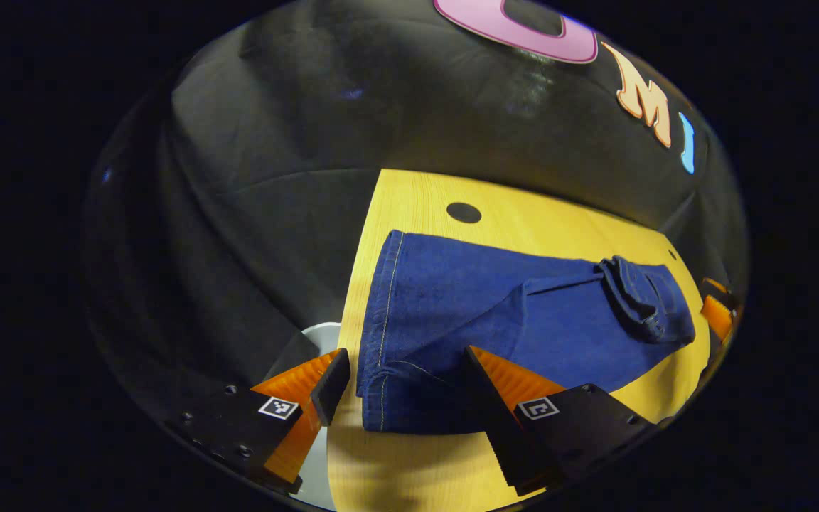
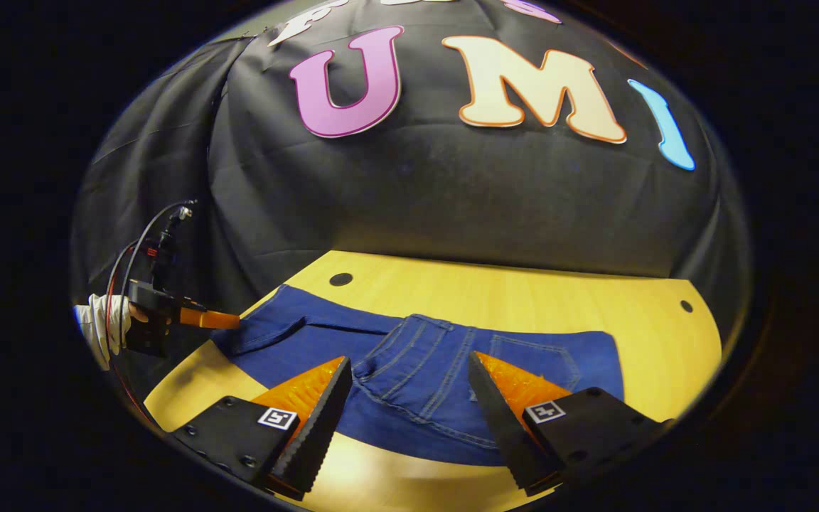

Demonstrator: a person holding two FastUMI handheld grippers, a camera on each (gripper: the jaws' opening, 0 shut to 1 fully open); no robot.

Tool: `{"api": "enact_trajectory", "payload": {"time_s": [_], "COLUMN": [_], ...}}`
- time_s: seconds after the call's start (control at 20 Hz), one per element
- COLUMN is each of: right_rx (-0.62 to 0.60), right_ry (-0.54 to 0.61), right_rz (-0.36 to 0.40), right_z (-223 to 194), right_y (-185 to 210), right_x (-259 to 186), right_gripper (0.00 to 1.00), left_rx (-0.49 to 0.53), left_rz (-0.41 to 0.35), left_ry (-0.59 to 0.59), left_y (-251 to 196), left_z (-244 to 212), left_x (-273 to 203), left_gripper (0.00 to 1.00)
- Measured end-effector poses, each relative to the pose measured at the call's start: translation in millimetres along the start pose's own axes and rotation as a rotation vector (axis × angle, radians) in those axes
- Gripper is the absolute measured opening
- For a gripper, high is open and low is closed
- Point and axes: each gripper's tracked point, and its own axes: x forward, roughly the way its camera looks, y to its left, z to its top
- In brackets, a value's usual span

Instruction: Grasp the waist and the cuffs of the jeans and fold them to make the two legs overlap; first hold the waist and fold one-third of the jeans toward the cuffs, then hold the cuffs and fold the remaining one-third in the same direction to finish folding.

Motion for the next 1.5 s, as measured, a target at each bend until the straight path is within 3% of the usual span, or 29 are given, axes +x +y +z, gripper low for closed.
{"api": "enact_trajectory", "payload": {"time_s": [0.25, 0.35, 0.45, 0.6, 0.7, 0.9, 1.25, 1.5], "right_rx": [0.014, 0.032, 0.043, 0.04, 0.031, 0.033, 0.071, 0.081], "right_ry": [0.02, 0.022, 0.018, -0.009, -0.039, -0.082, -0.111, -0.138], "right_rz": [-0.082, -0.104, -0.118, -0.122, -0.115, -0.092, -0.087, -0.13], "right_z": [-4.5, -5.9, -6.1, 0.2, 7.3, 17.1, 26.5, 29.3], "right_y": [-42.1, -52.1, -58.9, -63.9, -65.9, -76.5, -124.0, -175.7], "right_x": [-18.1, -21.3, -24.3, -31.6, -38.8, -58.7, -102.5, -141.2], "right_gripper": [1.0, 1.0, 1.0, 0.99, 0.99, 0.99, 1.0, 1.0], "left_rx": [0.028, 0.03, 0.014, -0.005, 0.004, 0.053, 0.117, 0.145], "left_rz": [-0.006, 0.0, -0.053, -0.024, 0.001, -0.042, -0.142, -0.206], "left_ry": [0.041, 0.043, 0.045, 0.037, 0.033, -0.086, -0.226, -0.254], "left_y": [-5.3, -6.6, -25.5, -26.1, -30.7, -67.3, -183.8, -262.4], "left_z": [-6.4, -5.9, -4.8, -1.8, 5.2, 54.0, 136.9, 158.6], "left_x": [15.5, 21.3, 21.4, 19.9, 14.6, -31.0, -87.6, -93.0], "left_gripper": [0.96, 0.68, 0.39, 0.0, 0.0, 0.0, 0.0, 0.0]}}
